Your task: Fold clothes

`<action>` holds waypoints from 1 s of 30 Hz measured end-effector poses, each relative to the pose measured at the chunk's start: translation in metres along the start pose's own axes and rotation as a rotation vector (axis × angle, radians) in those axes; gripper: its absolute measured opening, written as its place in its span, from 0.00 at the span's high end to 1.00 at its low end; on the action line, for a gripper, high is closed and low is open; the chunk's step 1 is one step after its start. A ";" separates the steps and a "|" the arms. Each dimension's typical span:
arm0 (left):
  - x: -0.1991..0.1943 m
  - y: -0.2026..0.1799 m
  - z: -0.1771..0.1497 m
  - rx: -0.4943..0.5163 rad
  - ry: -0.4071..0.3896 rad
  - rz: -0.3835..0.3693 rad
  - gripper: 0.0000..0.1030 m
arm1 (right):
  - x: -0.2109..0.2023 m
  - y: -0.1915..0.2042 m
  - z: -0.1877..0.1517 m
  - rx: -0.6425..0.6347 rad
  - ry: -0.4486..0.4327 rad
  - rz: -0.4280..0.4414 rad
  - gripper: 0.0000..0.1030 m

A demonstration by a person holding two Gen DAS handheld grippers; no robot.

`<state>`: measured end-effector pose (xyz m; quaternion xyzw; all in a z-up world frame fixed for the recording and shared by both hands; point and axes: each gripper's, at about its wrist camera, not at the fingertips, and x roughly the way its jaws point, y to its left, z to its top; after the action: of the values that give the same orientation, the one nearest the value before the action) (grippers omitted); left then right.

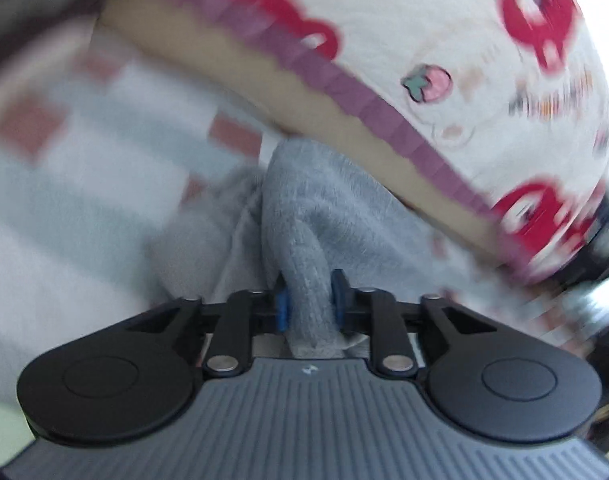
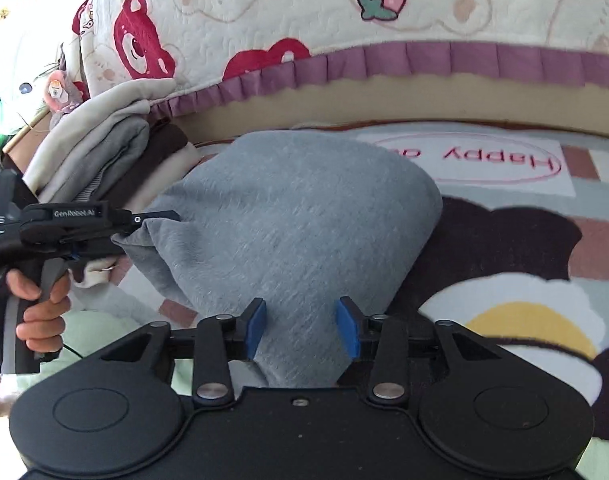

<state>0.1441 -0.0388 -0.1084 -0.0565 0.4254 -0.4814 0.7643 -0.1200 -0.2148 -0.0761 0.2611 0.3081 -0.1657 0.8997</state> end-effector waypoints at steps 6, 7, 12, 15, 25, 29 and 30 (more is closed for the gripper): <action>-0.006 0.015 0.007 0.002 -0.023 0.042 0.84 | 0.005 0.017 0.014 -0.118 -0.030 0.055 0.54; -0.004 0.020 0.006 -0.001 -0.005 0.039 0.84 | 0.007 0.019 0.017 -0.120 -0.035 0.063 0.54; -0.003 0.050 0.010 -0.158 0.013 -0.050 0.83 | 0.030 0.025 0.024 -0.114 -0.025 0.071 0.53; -0.015 0.057 0.010 -0.185 -0.058 -0.057 0.83 | 0.040 0.038 0.018 -0.180 -0.005 0.094 0.52; -0.014 0.024 -0.002 -0.041 -0.012 -0.059 0.85 | 0.060 0.065 0.019 -0.340 0.042 0.263 0.52; 0.005 0.042 -0.015 -0.072 0.084 0.074 0.95 | 0.071 0.087 0.018 -0.442 0.072 0.309 0.53; 0.004 0.048 -0.015 -0.104 0.082 0.058 0.94 | 0.074 0.092 0.016 -0.456 0.078 0.319 0.53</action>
<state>0.1674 -0.0121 -0.1441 -0.0639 0.4822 -0.4384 0.7558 -0.0145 -0.1599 -0.0790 0.1031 0.3269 0.0619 0.9374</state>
